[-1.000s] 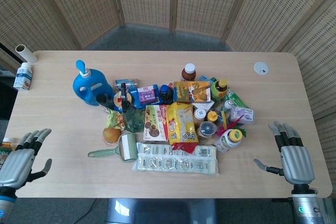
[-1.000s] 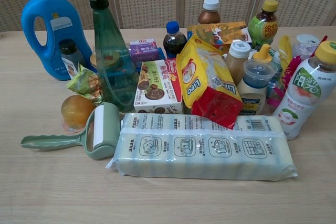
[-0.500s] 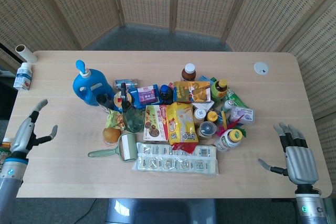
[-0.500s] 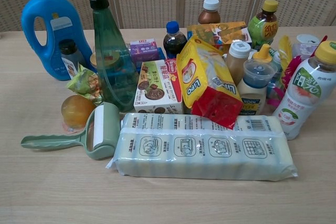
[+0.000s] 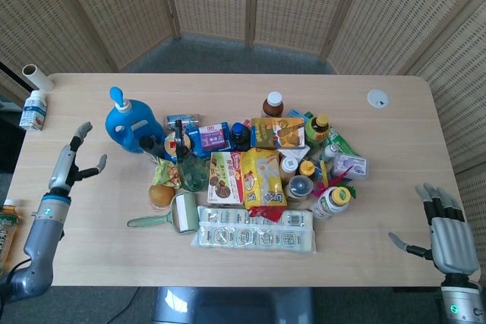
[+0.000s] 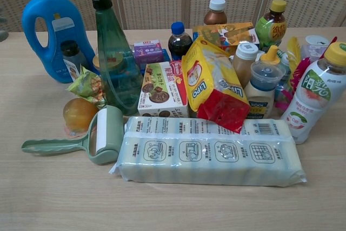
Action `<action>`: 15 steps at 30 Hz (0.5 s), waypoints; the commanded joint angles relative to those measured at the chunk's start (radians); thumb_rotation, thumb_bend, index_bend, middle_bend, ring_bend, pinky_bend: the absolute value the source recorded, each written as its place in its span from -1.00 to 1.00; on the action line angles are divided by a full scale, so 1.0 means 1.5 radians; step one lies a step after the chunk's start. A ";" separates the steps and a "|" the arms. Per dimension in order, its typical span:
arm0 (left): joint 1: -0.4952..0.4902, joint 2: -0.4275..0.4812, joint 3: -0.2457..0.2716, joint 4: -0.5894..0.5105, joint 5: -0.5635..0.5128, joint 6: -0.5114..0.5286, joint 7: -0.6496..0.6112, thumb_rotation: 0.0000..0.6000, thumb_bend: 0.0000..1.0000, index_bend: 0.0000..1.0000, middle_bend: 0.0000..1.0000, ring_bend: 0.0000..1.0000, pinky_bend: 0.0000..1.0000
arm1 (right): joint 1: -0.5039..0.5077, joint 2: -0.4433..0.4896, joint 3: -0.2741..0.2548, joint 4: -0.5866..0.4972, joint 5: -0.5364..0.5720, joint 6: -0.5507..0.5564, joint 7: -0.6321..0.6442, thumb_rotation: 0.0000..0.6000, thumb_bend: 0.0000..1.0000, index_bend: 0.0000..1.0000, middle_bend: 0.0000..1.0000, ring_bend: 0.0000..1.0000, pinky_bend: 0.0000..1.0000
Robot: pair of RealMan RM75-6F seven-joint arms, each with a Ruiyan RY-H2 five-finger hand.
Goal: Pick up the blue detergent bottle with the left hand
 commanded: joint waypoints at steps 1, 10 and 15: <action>-0.029 -0.032 -0.018 0.046 -0.016 -0.030 -0.013 0.94 -0.07 -1.00 -1.00 -1.00 -1.00 | -0.005 0.005 0.001 -0.004 0.005 0.002 0.004 0.30 -0.70 -1.00 -1.00 -1.00 -1.00; -0.091 -0.096 -0.054 0.148 -0.034 -0.091 -0.040 0.94 -0.07 -1.00 -1.00 -1.00 -1.00 | -0.026 0.029 -0.001 -0.020 0.017 0.017 0.013 0.31 -0.70 -1.00 -1.00 -1.00 -1.00; -0.118 -0.142 -0.059 0.208 -0.040 -0.104 -0.036 1.00 -0.07 -0.91 -0.96 -0.83 -0.93 | -0.037 0.035 -0.002 -0.025 0.024 0.023 0.017 0.31 -0.70 -1.00 -1.00 -1.00 -1.00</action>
